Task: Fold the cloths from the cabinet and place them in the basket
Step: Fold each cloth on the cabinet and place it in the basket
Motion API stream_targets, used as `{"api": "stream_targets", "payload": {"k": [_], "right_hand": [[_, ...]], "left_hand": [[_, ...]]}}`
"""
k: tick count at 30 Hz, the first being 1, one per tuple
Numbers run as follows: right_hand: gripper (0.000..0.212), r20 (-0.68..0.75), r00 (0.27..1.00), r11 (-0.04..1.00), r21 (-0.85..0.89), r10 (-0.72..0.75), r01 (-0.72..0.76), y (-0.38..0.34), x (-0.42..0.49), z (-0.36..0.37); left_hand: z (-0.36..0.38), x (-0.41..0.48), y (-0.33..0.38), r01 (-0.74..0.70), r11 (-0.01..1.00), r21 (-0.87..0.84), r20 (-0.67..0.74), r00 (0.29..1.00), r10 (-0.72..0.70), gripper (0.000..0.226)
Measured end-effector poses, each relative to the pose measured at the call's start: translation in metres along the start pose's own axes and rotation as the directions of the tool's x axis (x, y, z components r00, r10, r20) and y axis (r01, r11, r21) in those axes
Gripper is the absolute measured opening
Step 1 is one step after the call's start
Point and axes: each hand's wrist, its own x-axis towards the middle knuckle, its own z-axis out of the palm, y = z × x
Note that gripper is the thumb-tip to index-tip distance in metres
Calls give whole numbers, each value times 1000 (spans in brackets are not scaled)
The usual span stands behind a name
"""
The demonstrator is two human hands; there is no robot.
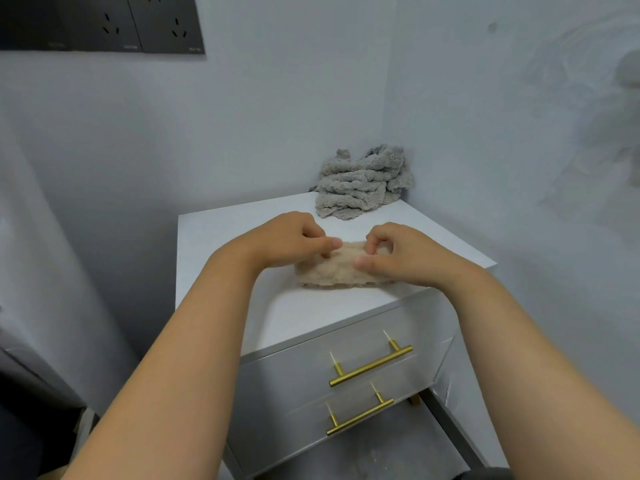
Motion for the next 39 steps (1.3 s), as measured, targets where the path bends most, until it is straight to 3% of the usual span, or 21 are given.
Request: {"api": "stream_targets", "payload": {"k": [3, 6, 10, 13, 15, 17, 19, 24, 27, 29, 32, 36, 39], "right_hand": [[31, -68, 997, 997, 67, 28, -24, -1, 1, 1], [17, -12, 994, 993, 46, 106, -106, 1, 1, 5], [63, 49, 965, 966, -28, 258, -257, 6, 7, 6], [82, 42, 935, 936, -53, 351, -349, 6, 14, 7], [74, -12, 903, 902, 64, 429, -428, 7, 16, 11], [54, -124, 875, 880, 159, 467, -447, 11, 12, 16], [34, -224, 864, 891, 162, 452, -424, 15, 6, 21], [18, -379, 839, 921, 147, 389, -361, 22, -19, 19], [16, -407, 846, 927, 0, 343, -376, 28, -34, 5], [18, -425, 849, 909, -123, 313, -397, 32, -51, -9], [22, -460, 846, 850, -301, 269, -433, 42, -77, -27], [19, -473, 847, 728, -488, 242, -481, 59, -127, -44], [19, -459, 869, 683, -576, 186, -450, 76, -166, -51]], "left_hand": [[6, 2, 0, 0, 1000, -8, -6, 1000, 0, 16], [13, 4, -4, 34, 998, 60, 22, 999, -35, 23], [15, 7, -12, 142, 984, 110, 84, 985, -152, 50], [18, 12, -11, 148, 977, 155, 56, 986, -158, 35], [22, 15, -6, 138, 973, 183, 3, 990, -141, 31], [30, 18, 1, 123, 974, 192, -63, 992, -113, 30], [39, 20, 8, 99, 970, 220, -132, 989, -71, 27], [72, 17, 37, 37, 938, 344, -295, 953, 71, 12], [97, 11, 63, 108, 949, 295, -382, 924, 13, 11], [114, 8, 84, 103, 964, 244, -367, 930, -6, 16], [134, 3, 114, 72, 996, 46, -234, 971, -59, 27], [176, -11, 154, 73, 973, -220, -7, 997, -77, 11], [204, -21, 173, 94, 944, -315, 67, 995, -77, 11]]}}
